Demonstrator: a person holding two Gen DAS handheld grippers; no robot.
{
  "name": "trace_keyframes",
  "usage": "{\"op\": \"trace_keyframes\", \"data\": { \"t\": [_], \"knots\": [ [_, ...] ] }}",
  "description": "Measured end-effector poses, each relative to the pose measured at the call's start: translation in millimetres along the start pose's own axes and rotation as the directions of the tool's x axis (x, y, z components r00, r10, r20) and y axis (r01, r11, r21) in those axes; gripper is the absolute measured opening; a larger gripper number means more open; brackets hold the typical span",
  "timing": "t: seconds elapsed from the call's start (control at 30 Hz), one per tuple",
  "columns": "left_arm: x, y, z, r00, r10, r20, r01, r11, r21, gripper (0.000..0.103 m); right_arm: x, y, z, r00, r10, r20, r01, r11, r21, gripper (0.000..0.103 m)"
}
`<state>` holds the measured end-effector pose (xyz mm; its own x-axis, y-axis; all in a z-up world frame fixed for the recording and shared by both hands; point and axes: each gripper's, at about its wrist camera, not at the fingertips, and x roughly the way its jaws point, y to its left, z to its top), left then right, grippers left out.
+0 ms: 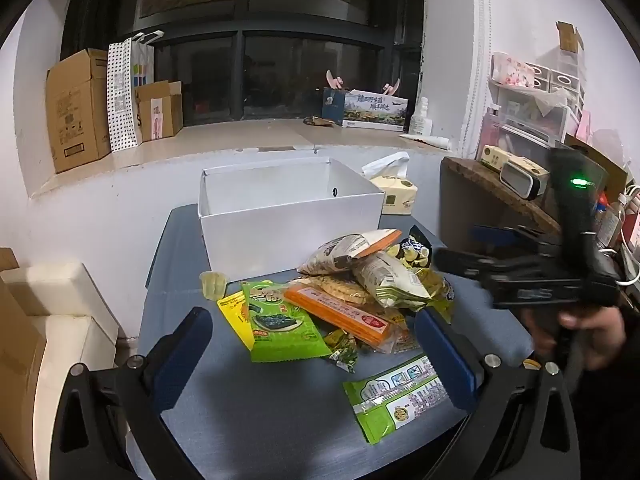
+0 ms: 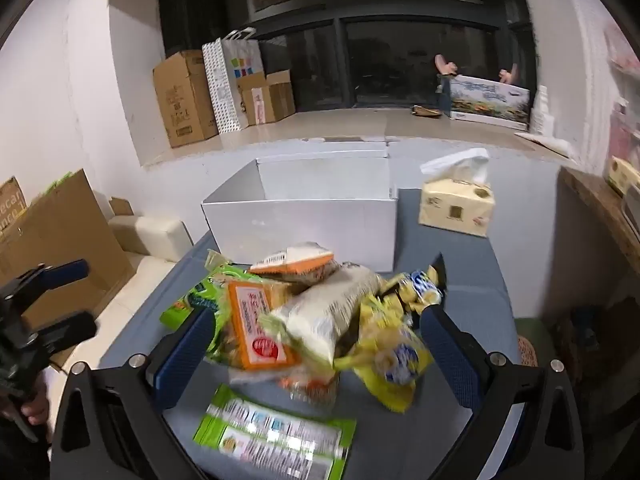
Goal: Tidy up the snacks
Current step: 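Grasp a white-orange snack bag with the right gripper while left grasps green seaweed pack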
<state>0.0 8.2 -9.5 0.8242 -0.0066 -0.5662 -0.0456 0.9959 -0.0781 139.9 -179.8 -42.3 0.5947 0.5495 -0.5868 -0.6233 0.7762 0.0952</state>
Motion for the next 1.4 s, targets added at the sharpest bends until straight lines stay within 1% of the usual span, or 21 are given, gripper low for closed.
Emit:
{"op": "trace_keyframes", "data": {
  "t": [0.17,0.23,0.4,0.43,0.47,0.5,0.53,0.57,0.6,0.63,0.77,0.83,0.93,1.03,1.07,1.23,1.27,1.3,1.33,1.37,1.4],
  "knots": [
    [0,7,-2,1.000,0.009,-0.001,-0.009,1.000,-0.015,0.103,60,15,15,0.999,-0.014,-0.046,0.010,0.996,-0.086,0.103],
    [1,11,-3,1.000,0.010,-0.002,-0.010,1.000,-0.023,0.103,86,21,21,0.996,-0.044,-0.081,0.034,0.993,-0.115,0.103],
    [8,21,-7,0.999,0.027,-0.023,-0.028,0.999,-0.045,0.103,135,37,28,0.980,-0.085,-0.178,0.060,0.988,-0.145,0.103],
    [9,22,-8,0.999,0.027,-0.026,-0.029,0.998,-0.050,0.103,141,37,29,0.976,-0.096,-0.193,0.069,0.987,-0.143,0.088],
    [10,25,-9,0.999,0.028,-0.028,-0.029,0.998,-0.056,0.103,146,36,30,0.972,-0.095,-0.217,0.066,0.989,-0.135,0.076],
    [11,27,-10,0.999,0.028,-0.032,-0.030,0.998,-0.062,0.103,147,35,27,0.966,-0.097,-0.238,0.068,0.989,-0.129,0.075],
    [12,29,-11,0.999,0.028,-0.036,-0.031,0.997,-0.068,0.103,147,35,26,0.963,-0.099,-0.250,0.068,0.989,-0.131,0.068],
    [14,31,-12,0.999,0.027,-0.039,-0.030,0.997,-0.076,0.103,145,36,26,0.963,-0.089,-0.254,0.055,0.989,-0.139,0.059],
    [15,32,-13,0.999,0.025,-0.041,-0.028,0.996,-0.080,0.103,141,37,27,0.966,-0.102,-0.239,0.067,0.987,-0.148,0.052],
    [17,33,-14,0.999,0.025,-0.046,-0.029,0.996,-0.085,0.103,135,36,28,0.970,-0.093,-0.226,0.061,0.987,-0.146,0.050],
    [31,35,-15,0.997,0.018,-0.076,-0.025,0.996,-0.090,0.103,103,27,32,0.987,-0.019,-0.162,0.005,0.996,-0.086,0.048],
    [41,34,-14,0.995,0.016,-0.099,-0.024,0.996,-0.081,0.103,79,25,36,0.996,0.015,-0.093,-0.022,0.997,-0.073,0.048],
    [65,33,-11,0.987,0.030,-0.160,-0.038,0.998,-0.052,0.103,44,24,35,0.999,0.039,-0.018,-0.040,0.997,-0.062,0.048],
    [98,33,-9,0.967,0.047,-0.249,-0.055,0.998,-0.024,0.103,21,19,31,0.999,0.049,0.019,-0.048,0.998,-0.035,0.048],
    [107,35,-8,0.964,0.046,-0.263,-0.053,0.998,-0.022,0.103,13,18,28,0.998,0.052,0.033,-0.051,0.998,-0.024,0.048],
    [148,47,-10,0.934,0.019,-0.358,-0.050,0.996,-0.078,0.102,-8,5,17,0.996,0.080,0.042,-0.082,0.996,0.045,0.048],
    [157,52,-12,0.923,0.019,-0.383,-0.059,0.994,-0.094,0.092,-10,4,15,0.996,0.081,0.045,-0.083,0.995,0.049,0.048],
    [163,55,-13,0.918,0.008,-0.396,-0.055,0.993,-0.107,0.083,-12,2,14,0.995,0.088,0.047,-0.091,0.994,0.062,0.048],
    [166,58,-15,0.916,-0.016,-0.400,-0.039,0.991,-0.129,0.064,-14,0,13,0.995,0.089,0.050,-0.092,0.994,0.063,0.048],
    [168,61,-17,0.916,-0.067,-0.396,0.003,0.987,-0.161,0.043,-14,-1,12,0.995,0.089,0.049,-0.092,0.993,0.067,0.048],
    [168,63,-18,0.912,-0.122,-0.391,0.047,0.980,-0.194,0.039,-15,-3,10,0.995,0.086,0.052,-0.089,0.994,0.065,0.048]
  ]
}}
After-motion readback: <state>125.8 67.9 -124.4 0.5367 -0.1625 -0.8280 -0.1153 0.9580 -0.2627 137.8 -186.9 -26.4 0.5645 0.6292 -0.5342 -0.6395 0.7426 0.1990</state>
